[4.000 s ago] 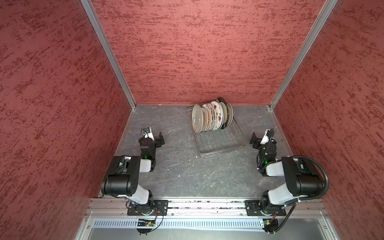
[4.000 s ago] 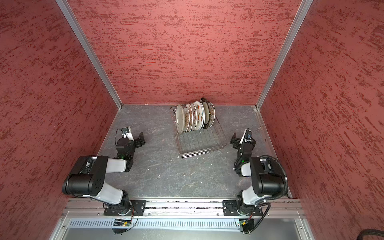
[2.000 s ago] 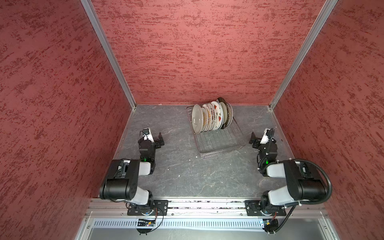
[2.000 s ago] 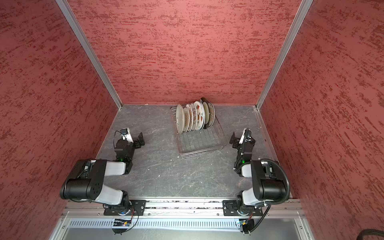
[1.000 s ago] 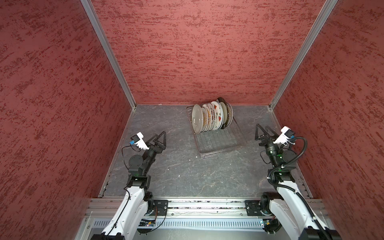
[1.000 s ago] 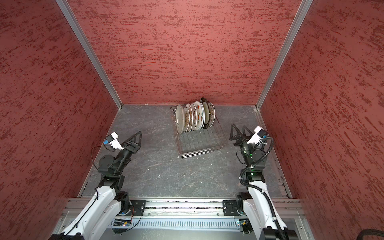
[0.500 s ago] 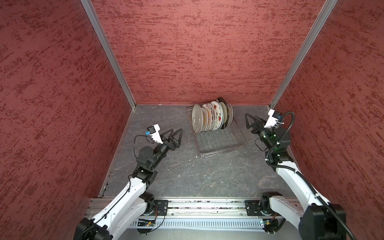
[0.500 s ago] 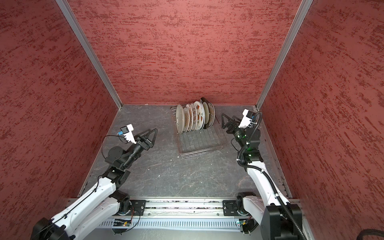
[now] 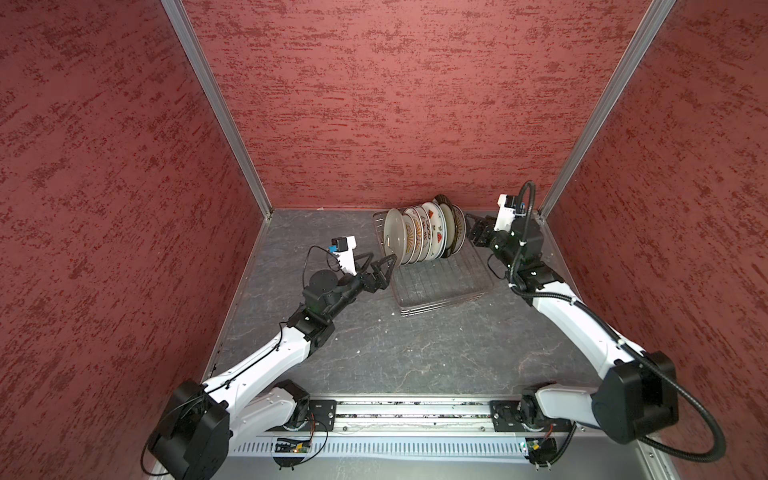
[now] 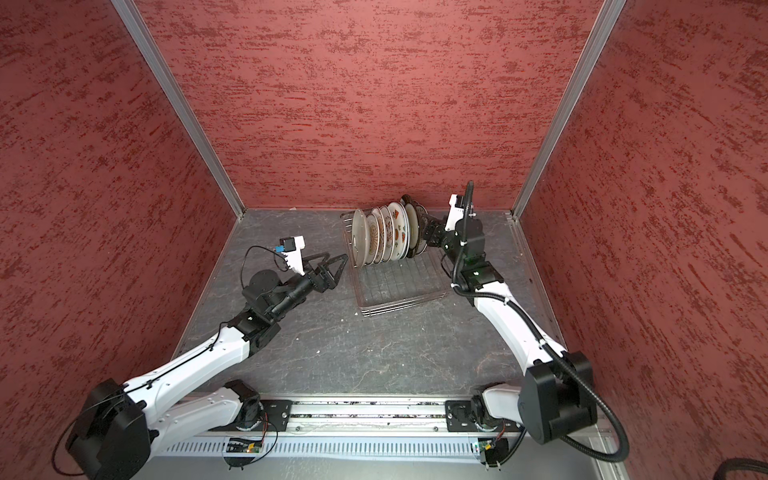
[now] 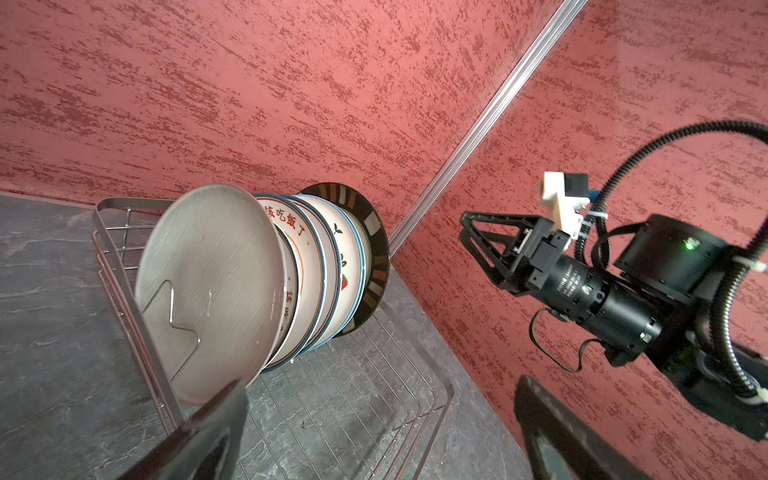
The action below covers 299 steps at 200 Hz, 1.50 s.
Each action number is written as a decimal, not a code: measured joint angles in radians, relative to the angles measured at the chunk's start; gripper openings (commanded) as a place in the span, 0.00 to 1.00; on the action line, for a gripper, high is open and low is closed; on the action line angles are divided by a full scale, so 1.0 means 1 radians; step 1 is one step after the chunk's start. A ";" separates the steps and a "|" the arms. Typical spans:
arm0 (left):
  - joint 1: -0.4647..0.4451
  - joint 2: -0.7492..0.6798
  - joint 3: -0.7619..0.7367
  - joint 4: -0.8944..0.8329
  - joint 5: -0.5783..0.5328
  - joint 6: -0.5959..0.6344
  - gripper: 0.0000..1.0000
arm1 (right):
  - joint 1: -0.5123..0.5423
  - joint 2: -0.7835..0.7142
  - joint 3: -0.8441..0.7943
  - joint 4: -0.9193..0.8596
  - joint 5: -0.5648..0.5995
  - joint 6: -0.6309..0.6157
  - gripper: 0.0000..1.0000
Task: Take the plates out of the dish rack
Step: 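Raise both arms and reach both grippers toward the plate rack, then close the right gripper on the rim of the brown-patterned plate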
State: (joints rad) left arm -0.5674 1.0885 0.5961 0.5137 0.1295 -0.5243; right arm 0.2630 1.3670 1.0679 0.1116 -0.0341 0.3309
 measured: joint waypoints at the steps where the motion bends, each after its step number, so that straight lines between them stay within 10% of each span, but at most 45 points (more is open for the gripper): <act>1: -0.001 0.002 0.001 0.000 -0.001 0.000 0.99 | 0.000 0.003 0.003 -0.003 0.000 0.000 0.69; 116: -0.027 0.159 0.069 -0.008 -0.031 -0.005 0.99 | 0.023 0.373 0.377 -0.280 0.062 -0.101 0.44; 299: -0.027 0.171 0.072 -0.024 -0.061 -0.006 0.99 | 0.062 0.545 0.502 -0.394 0.185 -0.179 0.21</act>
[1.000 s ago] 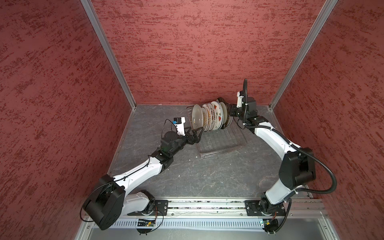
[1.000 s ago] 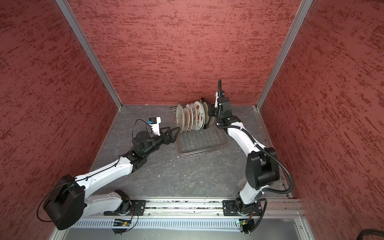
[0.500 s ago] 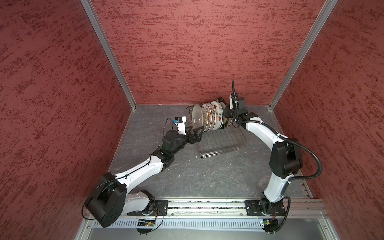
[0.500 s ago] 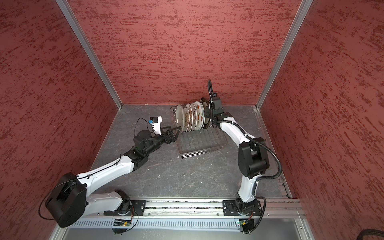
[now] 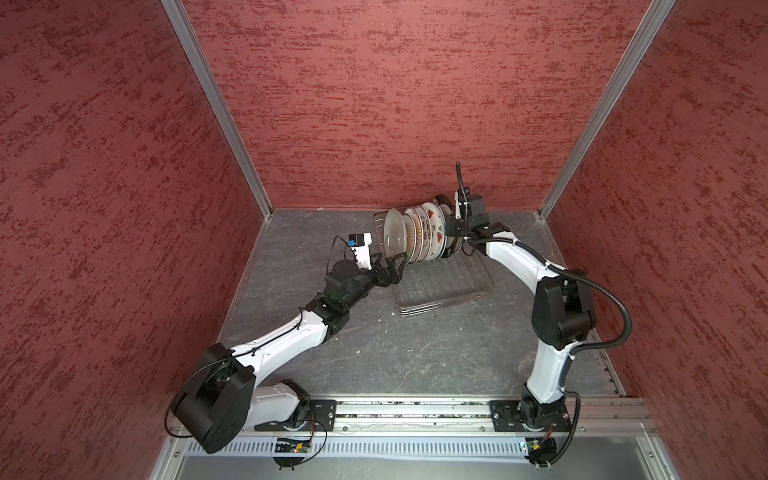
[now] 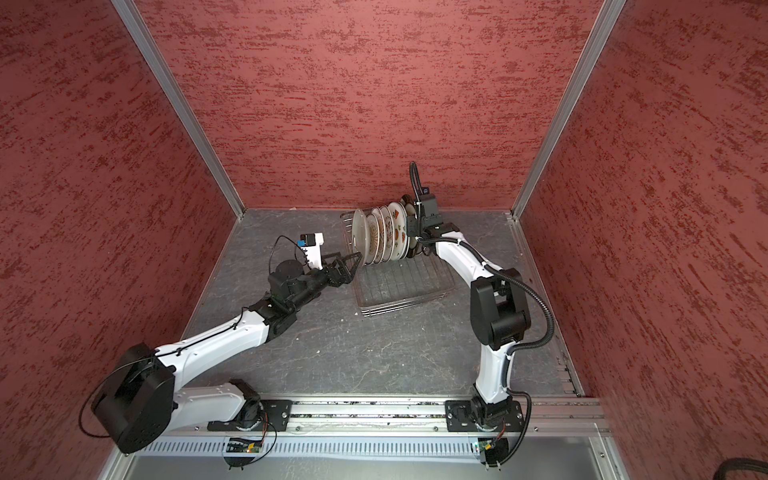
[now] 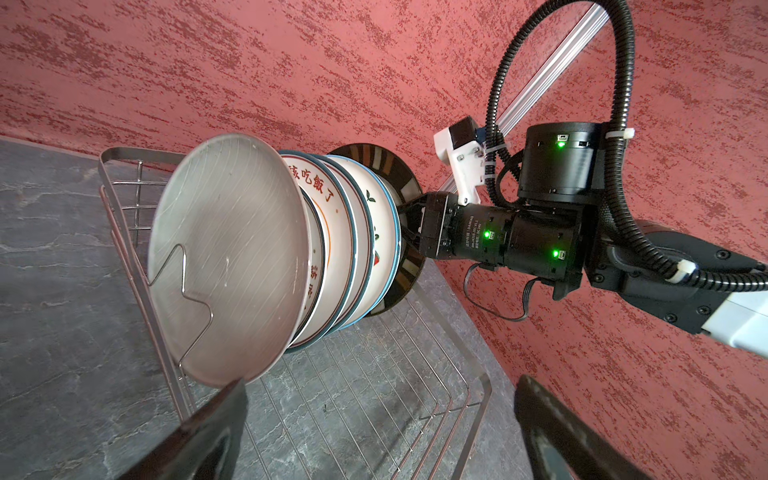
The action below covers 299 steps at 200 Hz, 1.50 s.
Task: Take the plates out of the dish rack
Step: 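Close the right gripper on the rim of the brown-patterned plate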
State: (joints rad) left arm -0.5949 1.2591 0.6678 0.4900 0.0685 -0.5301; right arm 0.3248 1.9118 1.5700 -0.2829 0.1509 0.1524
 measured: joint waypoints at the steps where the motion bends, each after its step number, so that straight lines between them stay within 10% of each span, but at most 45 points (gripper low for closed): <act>1: 0.000 0.000 0.000 0.000 0.000 0.000 0.99 | 0.000 0.000 0.000 0.000 0.001 0.000 0.20; 108: 0.000 0.017 -0.001 -0.001 -0.008 0.000 0.99 | 0.029 0.017 0.028 -0.031 0.107 -0.048 0.02; 299: 0.006 -0.045 -0.035 -0.030 -0.025 0.000 0.99 | 0.087 -0.080 -0.002 -0.106 0.251 -0.060 0.00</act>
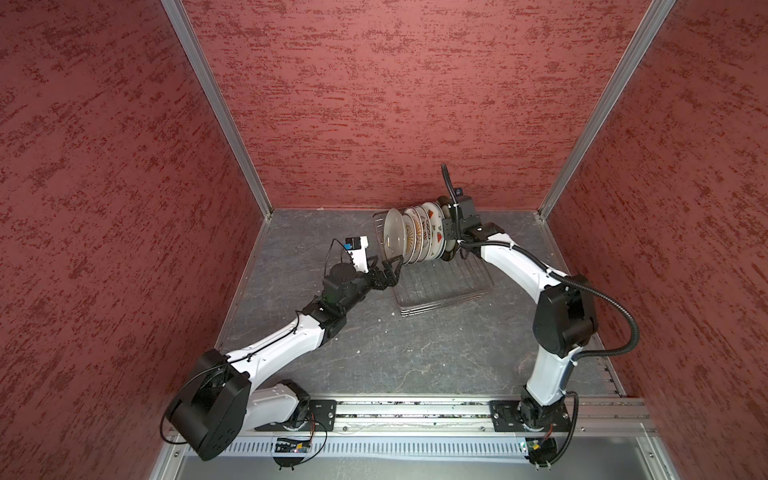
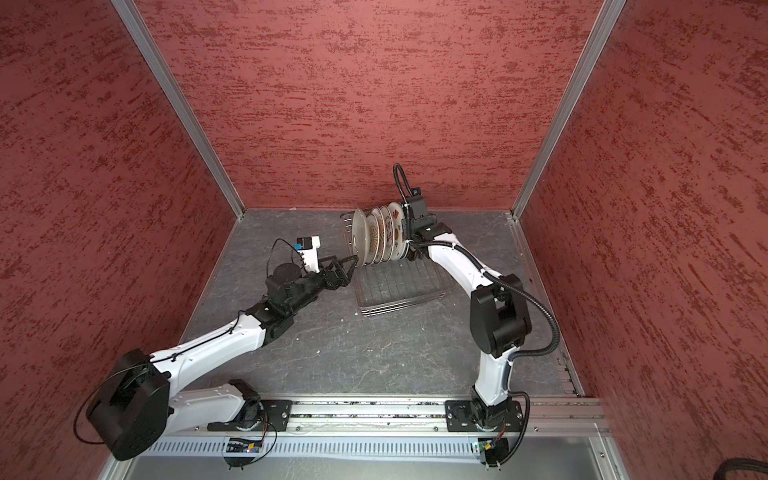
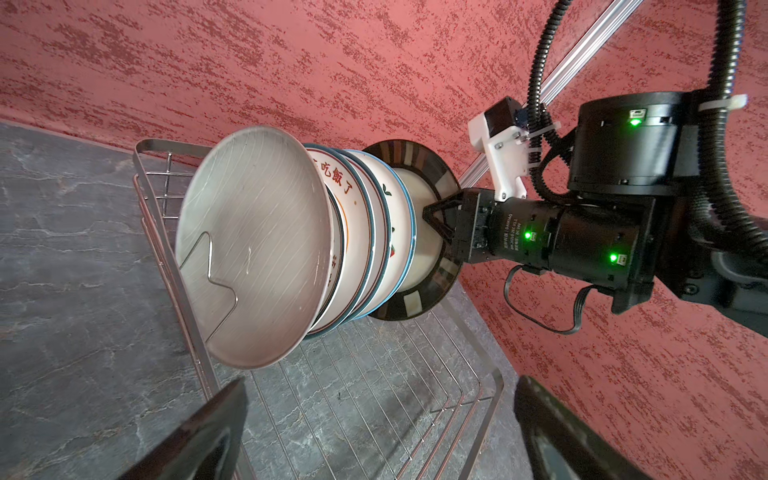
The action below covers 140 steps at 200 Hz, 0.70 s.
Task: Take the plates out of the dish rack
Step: 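Close the right gripper on the rim of the brown-patterned plate, then pull the brown-patterned plate out of the rack with the right gripper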
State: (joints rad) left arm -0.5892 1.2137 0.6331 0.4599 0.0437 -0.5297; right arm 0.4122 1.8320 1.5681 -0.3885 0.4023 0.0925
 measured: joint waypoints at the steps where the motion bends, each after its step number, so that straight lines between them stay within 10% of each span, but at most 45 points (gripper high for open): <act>1: 0.000 0.000 0.000 0.000 0.000 0.000 0.99 | 0.000 -0.001 -0.001 0.000 0.000 0.000 0.00; 140: -0.023 -0.090 -0.059 -0.013 -0.028 -0.019 0.99 | 0.027 -0.332 -0.236 0.000 0.073 0.017 0.00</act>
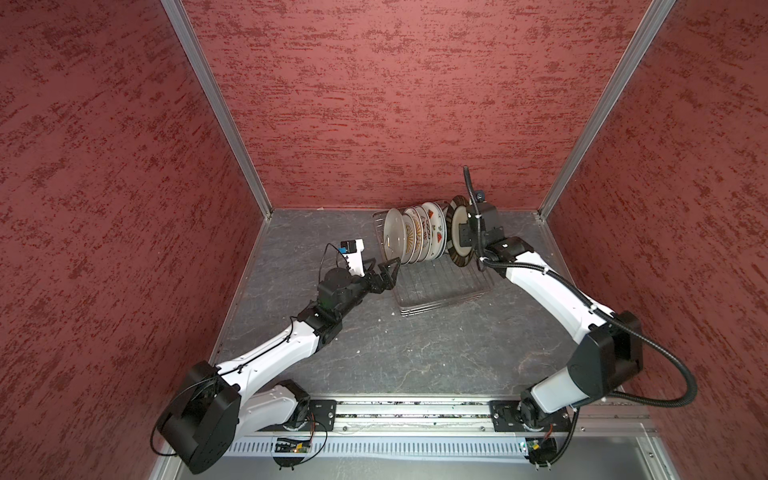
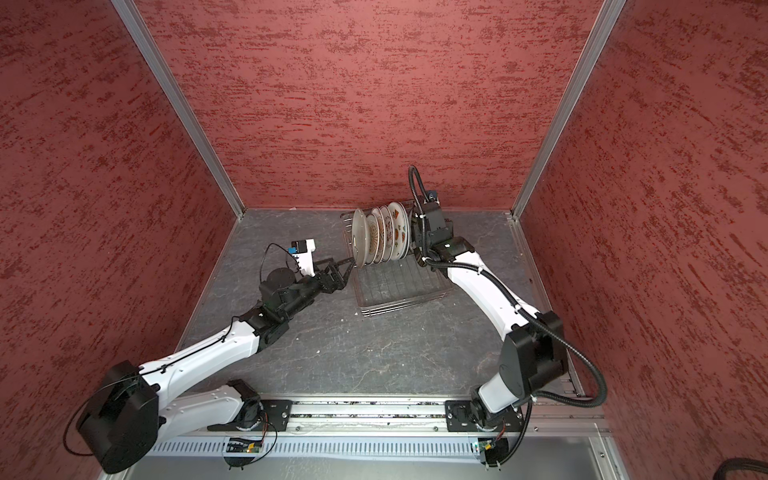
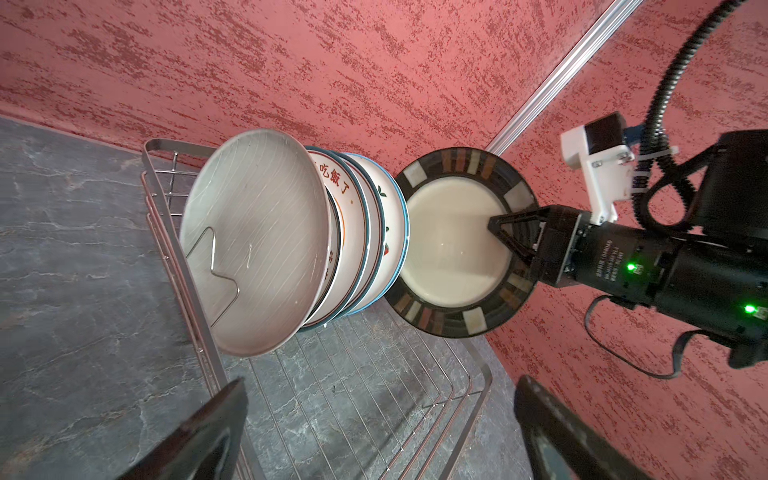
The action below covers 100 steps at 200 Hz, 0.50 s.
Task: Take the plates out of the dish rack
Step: 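Pull the brown-patterned plate out of the rack with the right gripper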
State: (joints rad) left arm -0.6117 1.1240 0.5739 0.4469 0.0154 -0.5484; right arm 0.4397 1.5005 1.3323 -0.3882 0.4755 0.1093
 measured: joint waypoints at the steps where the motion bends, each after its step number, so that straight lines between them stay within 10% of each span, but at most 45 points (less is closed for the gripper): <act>1: -0.002 -0.003 -0.002 -0.001 -0.003 0.000 0.99 | 0.001 -0.006 -0.004 0.000 0.001 0.001 0.00; 100: -0.076 -0.211 -0.120 -0.045 -0.021 -0.022 0.99 | 0.027 -0.413 -0.301 -0.008 0.006 0.087 0.00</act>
State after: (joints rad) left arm -0.6880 0.9131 0.4541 0.4015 -0.0055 -0.5701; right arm 0.4664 1.0878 1.0309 -0.3958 0.4816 0.1959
